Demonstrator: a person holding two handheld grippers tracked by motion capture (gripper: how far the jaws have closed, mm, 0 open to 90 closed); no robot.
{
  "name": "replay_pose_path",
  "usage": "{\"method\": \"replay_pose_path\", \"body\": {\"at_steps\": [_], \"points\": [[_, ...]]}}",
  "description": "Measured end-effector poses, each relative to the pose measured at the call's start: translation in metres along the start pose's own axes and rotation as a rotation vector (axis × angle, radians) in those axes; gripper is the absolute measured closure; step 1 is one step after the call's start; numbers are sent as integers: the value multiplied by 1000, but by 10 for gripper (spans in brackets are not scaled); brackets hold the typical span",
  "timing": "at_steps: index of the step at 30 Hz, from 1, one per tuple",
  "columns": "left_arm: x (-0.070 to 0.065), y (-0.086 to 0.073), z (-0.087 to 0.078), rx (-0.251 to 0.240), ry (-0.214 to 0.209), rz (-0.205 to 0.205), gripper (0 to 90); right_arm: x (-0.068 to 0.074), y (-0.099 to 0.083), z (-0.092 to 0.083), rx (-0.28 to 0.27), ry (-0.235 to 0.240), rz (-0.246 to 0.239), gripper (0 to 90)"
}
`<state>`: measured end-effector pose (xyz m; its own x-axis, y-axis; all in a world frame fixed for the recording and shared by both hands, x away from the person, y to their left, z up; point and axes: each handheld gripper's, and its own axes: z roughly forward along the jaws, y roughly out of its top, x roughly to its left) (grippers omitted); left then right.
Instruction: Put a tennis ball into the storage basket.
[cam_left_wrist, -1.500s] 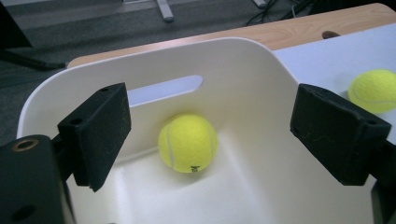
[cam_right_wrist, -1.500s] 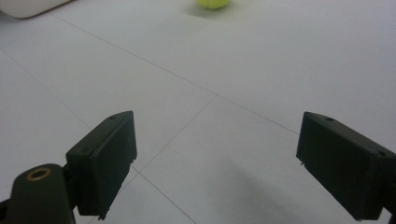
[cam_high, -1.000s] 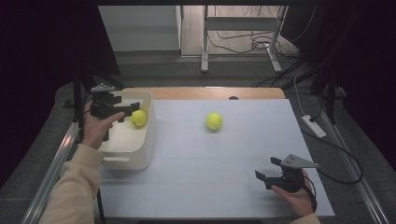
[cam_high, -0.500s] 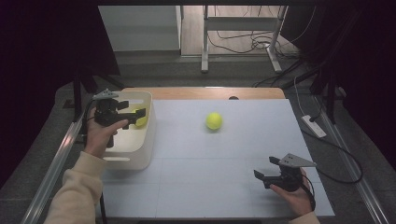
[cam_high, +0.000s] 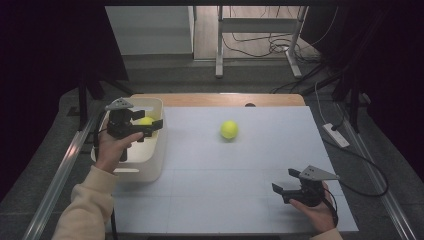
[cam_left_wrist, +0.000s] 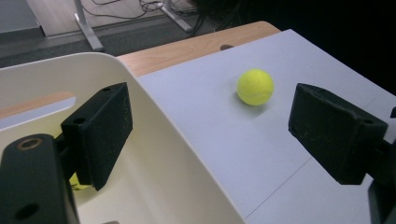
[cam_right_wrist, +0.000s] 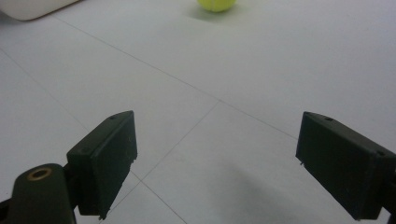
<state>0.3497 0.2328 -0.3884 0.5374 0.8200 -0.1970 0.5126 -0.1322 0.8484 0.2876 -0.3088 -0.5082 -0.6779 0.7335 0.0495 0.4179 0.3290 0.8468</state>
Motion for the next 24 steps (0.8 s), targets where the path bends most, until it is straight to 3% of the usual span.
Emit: {"method": "replay_pose_path", "body": {"at_steps": [9, 24], "points": [[-22, 0, 6, -1, -43, 26, 145, 1, -1, -5, -9, -2, 2, 123], [-42, 6, 20, 19, -84, 66, 145, 1, -1, -4, -10, 6, -3, 122]]}}
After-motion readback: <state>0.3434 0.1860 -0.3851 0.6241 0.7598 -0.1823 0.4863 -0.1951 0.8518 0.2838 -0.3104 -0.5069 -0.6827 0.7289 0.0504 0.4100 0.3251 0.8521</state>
